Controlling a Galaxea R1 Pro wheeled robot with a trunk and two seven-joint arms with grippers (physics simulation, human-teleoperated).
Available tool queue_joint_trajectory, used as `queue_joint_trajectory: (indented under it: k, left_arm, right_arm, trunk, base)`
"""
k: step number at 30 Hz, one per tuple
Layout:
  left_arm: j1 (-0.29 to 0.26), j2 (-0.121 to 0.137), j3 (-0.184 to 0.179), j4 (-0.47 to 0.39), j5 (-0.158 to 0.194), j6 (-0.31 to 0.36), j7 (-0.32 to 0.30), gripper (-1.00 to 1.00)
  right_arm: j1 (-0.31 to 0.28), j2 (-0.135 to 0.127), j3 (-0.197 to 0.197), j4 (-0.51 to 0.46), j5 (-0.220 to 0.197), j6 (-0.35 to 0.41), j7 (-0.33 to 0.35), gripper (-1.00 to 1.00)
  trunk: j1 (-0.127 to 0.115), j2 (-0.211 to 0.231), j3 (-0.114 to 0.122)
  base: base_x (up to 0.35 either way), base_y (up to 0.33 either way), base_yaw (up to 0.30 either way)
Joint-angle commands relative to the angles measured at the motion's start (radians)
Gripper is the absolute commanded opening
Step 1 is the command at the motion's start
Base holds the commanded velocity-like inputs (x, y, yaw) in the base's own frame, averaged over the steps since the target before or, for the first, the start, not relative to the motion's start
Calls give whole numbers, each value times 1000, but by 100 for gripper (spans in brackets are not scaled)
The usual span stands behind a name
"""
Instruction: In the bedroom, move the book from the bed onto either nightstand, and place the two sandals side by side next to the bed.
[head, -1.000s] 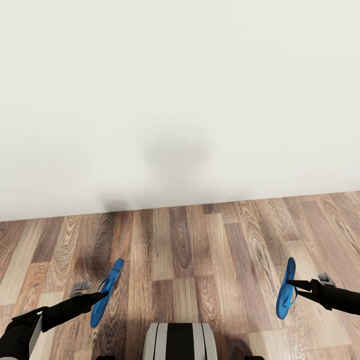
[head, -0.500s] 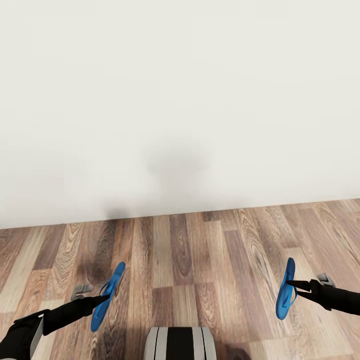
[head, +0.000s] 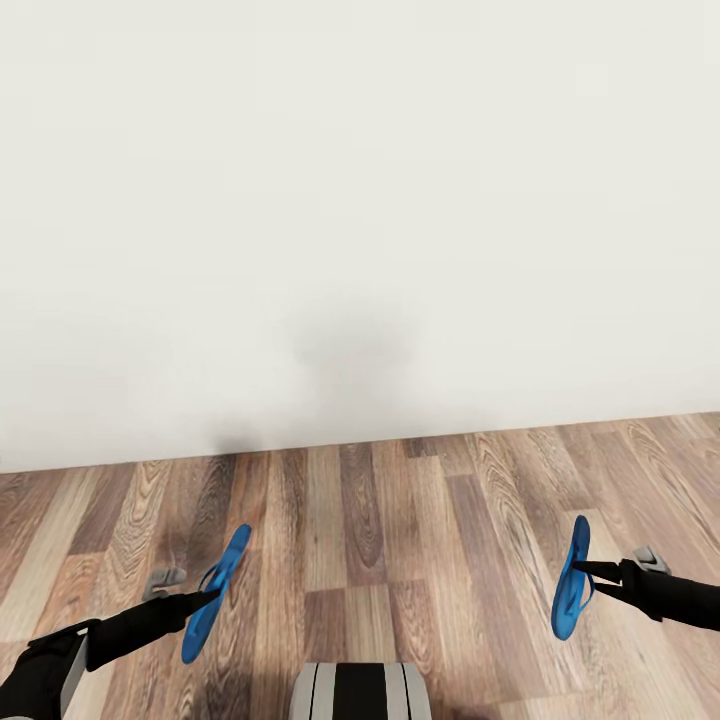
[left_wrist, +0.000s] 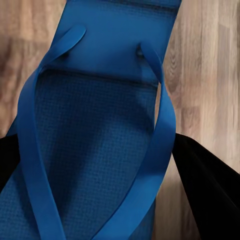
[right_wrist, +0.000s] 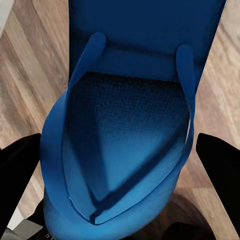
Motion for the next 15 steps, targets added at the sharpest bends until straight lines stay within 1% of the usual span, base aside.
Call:
queue_joint_trajectory:
  k: [1,9,11,15]
  left_arm:
    - [-1,-1,6,-1,-9,8,-8,-100]
    - [-1,-4,6,1,-9,8,-6,-100]
    - [-1,-4,5,9,-10,8,-7,-100]
    - [-1,-3,6,20,-10,8,-9,-100]
  right_arm:
    - [0,0,-1,0,1,4,3,-100]
    - [1,1,5,6,3,-8,3,-100]
    - [2,2,6,15,4,-52,3,-100]
    - [6,3,6,56,5,-203,7,-100]
  trunk:
    - [-1,0,3]
    - [-4,2,34]
    - [-5,2,42]
    - [-7,3,57]
  base:
    - [0,0,0]
    - [0,0,0]
    - [0,0,0]
    - [0,0,0]
